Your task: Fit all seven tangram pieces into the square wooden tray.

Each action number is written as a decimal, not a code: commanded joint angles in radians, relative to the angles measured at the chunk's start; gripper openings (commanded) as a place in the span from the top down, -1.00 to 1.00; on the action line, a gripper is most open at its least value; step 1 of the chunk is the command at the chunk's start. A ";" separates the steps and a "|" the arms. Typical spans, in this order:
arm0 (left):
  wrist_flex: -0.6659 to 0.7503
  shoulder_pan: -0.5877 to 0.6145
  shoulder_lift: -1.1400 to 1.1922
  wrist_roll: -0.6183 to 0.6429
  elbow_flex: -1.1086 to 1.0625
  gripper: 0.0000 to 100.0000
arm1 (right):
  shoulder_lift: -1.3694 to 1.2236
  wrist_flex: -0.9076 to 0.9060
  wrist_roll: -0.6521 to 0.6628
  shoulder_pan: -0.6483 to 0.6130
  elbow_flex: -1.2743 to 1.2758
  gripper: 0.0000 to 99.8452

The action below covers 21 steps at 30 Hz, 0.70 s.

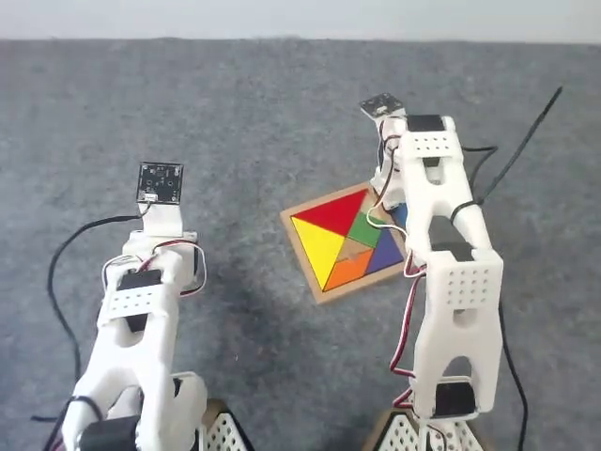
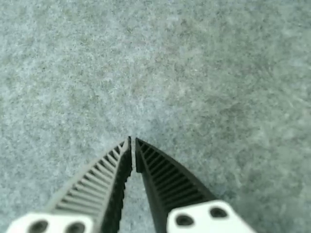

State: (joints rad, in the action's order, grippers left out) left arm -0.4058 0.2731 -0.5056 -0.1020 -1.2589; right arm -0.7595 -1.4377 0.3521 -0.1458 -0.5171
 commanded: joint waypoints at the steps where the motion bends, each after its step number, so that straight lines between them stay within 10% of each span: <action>1: 0.025 -0.008 0.002 -0.014 0.013 0.97 | 0.168 -0.111 -0.006 0.004 -0.084 0.93; 21: 0.025 -0.008 0.002 -0.014 0.013 0.97 | 0.094 -0.122 -0.012 -0.283 -0.092 0.89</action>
State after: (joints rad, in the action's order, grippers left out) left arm -0.4058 0.2731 -0.5056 -0.1020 -1.2589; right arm -0.6828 -1.5650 0.3521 -0.4158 -0.5493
